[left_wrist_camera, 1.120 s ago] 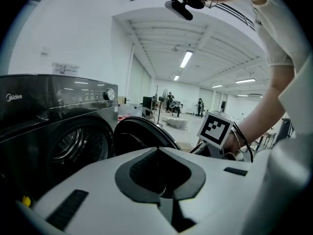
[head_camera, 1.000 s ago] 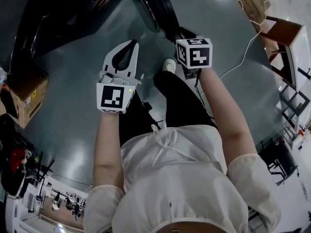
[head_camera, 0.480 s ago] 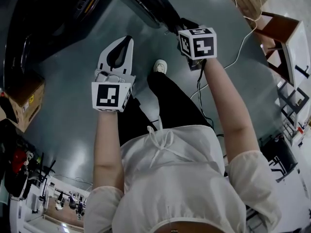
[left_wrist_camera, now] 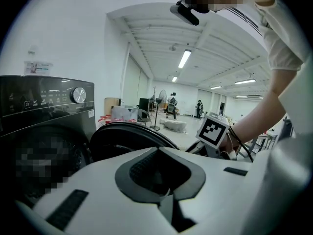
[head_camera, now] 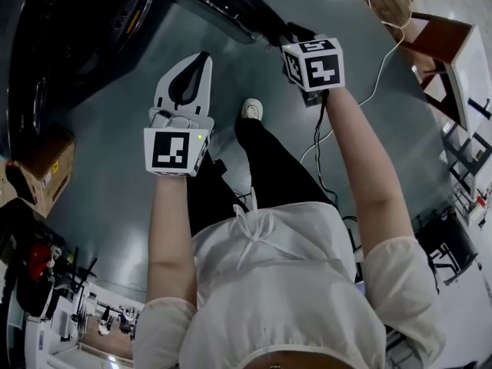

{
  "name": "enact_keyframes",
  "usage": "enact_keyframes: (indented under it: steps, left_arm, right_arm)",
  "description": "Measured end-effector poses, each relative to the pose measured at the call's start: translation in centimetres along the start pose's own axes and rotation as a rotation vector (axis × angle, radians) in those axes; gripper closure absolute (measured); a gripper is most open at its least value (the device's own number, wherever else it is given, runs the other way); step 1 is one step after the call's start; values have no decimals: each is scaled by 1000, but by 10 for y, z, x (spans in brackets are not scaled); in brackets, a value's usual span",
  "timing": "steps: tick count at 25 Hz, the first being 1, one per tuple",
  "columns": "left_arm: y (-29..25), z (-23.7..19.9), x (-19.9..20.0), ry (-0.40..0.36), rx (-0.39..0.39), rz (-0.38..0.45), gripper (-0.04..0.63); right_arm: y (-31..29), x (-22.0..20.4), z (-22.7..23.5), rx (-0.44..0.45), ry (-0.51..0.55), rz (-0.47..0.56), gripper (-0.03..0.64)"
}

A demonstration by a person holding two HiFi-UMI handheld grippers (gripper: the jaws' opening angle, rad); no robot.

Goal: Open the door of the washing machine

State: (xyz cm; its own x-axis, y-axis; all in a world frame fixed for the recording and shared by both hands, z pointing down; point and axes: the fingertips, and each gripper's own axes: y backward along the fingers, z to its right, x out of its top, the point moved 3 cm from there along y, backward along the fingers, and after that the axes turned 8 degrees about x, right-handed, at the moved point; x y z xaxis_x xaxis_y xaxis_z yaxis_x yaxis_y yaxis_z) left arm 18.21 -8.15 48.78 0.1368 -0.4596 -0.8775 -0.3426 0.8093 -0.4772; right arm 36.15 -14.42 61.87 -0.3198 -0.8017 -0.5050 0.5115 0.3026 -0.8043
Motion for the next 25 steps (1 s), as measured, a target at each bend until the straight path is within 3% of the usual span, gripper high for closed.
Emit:
enact_keyframes:
  steps: [4, 7, 11, 15, 25]
  left_arm:
    - [-10, 2, -1, 1, -1, -5, 574]
    - [-17, 5, 4, 33, 4, 46, 574]
    - [-25, 14, -5, 19, -24, 0, 574]
    - [-28, 16, -7, 25, -30, 45, 574]
    - [-17, 12, -18, 21, -10, 34, 574]
  right_arm:
    - [0, 6, 13, 2, 7, 15, 502]
    - [0, 10, 21, -13, 31, 20, 502]
    - [1, 17, 34, -39, 75, 11, 502]
    - [-2, 24, 43, -62, 100, 12, 500]
    - [1, 34, 61, -138, 146, 47, 495]
